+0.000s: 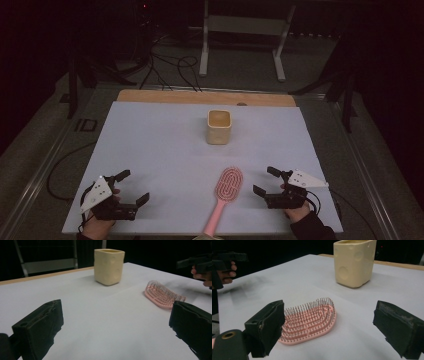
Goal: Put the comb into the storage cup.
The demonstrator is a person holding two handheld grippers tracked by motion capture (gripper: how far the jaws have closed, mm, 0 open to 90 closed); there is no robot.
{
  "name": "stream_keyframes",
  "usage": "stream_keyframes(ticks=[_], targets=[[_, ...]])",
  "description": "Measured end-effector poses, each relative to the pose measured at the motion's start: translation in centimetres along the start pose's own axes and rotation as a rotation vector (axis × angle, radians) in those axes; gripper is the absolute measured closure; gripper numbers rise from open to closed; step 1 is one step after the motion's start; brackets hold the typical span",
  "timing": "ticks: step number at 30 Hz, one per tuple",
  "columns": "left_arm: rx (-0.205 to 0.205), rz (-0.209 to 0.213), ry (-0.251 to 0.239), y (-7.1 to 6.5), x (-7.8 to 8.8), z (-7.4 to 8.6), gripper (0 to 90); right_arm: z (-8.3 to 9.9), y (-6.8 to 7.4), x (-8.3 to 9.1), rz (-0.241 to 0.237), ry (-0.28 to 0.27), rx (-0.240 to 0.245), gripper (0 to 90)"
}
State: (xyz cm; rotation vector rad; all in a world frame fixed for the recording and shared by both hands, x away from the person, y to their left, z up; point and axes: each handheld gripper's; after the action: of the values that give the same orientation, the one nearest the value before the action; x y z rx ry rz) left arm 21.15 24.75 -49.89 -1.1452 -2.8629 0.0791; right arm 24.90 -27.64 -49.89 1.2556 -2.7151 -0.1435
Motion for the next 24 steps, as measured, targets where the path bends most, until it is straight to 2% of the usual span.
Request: stream_keyframes(ticks=[5, 11, 13, 18, 21, 22, 23, 24], targets=[[-0.006, -0.002, -0.008, -0.1, 0.1, -0.1, 0.1, -0.4, 0.3, 0.1, -0.013, 0.008, 0.004, 9.9], [-0.006, 0.003, -0.002, -0.3, 0.0, -0.1, 0.1, -0.7, 0.4, 0.2, 0.008, 0.01, -0.003, 9.9], [-0.001, 0.003, 0.001, -0.2, 0.0, -0.1, 0.1, -0.6, 0.5, 0.2, 0.02, 0.031, 0.007, 9.9], [-0.004, 0.005, -0.003, -0.3, -0.1, -0.1, 0.2, -1.2, 0.8, 0.1, -0.002, 0.022, 0.006, 9.9], [-0.008, 0.002, -0.004, -0.3, 0.0, -0.1, 0.2, -1.7, 1.1, 0.1, -0.001, 0.039, 0.0, 9.9], [-0.007, 0.003, -0.004, -0.3, 0.0, -0.1, 0.1, -2.2, 1.4, -0.2, -0.005, 0.062, -0.005, 9.9], [-0.004, 0.003, -0.004, -0.3, 0.0, -0.1, 0.1, -2.2, 1.4, -0.2, -0.005, 0.062, -0.005, 9.9], [-0.004, 0.003, -0.004, -0.3, -0.1, -0.1, 0.2, -3.0, 1.9, -0.2, -0.026, 0.054, -0.002, 9.9]])
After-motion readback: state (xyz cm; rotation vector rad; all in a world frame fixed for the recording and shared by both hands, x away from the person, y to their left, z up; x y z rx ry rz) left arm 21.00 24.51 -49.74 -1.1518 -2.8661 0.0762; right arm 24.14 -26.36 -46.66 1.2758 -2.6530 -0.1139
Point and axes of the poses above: each handheld gripper's, and its own axes: x roughly backward along the jaws, z roughly out of its underside, y roughly to its left, and after that the axes turned 12 degrees about -y, right-handed
